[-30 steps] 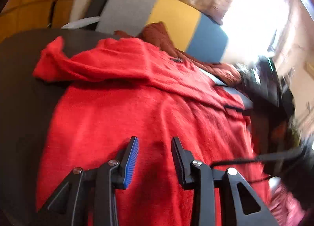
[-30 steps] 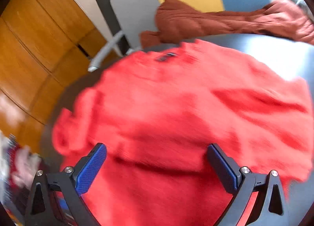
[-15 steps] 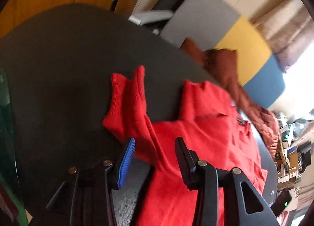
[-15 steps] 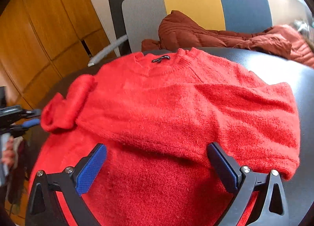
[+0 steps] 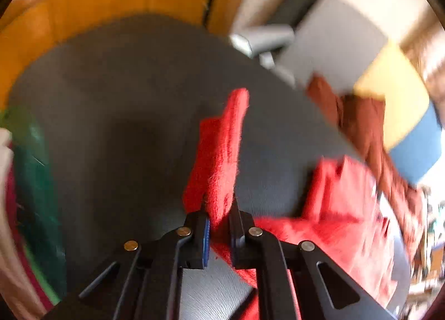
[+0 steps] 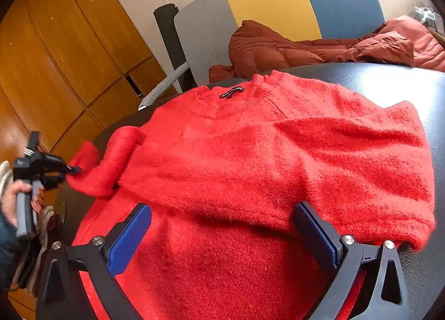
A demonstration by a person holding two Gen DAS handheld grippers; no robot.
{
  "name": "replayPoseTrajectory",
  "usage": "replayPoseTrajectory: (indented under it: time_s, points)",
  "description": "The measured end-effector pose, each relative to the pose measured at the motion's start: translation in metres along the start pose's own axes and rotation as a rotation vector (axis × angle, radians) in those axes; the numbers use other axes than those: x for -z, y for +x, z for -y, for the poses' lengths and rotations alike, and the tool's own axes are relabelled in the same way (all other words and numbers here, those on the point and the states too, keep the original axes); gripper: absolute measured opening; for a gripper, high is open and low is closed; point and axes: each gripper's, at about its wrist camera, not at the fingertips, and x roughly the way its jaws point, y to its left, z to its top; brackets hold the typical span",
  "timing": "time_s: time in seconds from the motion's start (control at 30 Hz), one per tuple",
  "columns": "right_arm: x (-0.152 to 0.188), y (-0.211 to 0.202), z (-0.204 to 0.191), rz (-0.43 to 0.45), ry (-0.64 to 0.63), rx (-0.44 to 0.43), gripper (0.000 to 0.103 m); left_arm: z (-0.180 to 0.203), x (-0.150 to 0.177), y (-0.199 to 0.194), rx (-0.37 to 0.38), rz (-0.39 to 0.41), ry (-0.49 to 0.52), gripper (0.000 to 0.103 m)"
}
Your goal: Fold clothes
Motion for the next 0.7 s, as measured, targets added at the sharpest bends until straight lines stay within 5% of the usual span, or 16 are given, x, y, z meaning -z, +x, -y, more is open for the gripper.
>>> replayPoseTrajectory:
  time_s: [0.2, 0.3, 0.4, 0.57, 0.7]
  points:
    - [0.0, 0.0, -0.001, -0.002, -0.007, 0.004, 0.103, -0.028, -0.058, -0.07, -0.138, 0.262, -0.079, 0.009]
    - [0.0, 0.0, -0.001, -0.002, -0.009, 0.006, 0.103, -0.053, -0.076, -0.085, -0.26, 0.301, -0.18, 0.018]
    - [0.0, 0.001, -0.001, -0.005, -0.016, 0.013, 0.103, -0.066, -0.078, -0.097, -0.305, 0.351, -0.226, 0.027]
    - [0.0, 0.002, -0.003, -0.017, -0.033, 0.034, 0.103, -0.031, -0.03, -0.09, -0.176, 0.36, -0.04, 0.033]
    - [0.0, 0.007, -0.01, -0.037, -0.071, 0.083, 0.103, 0.027, 0.058, -0.043, 0.017, 0.217, 0.19, 0.033]
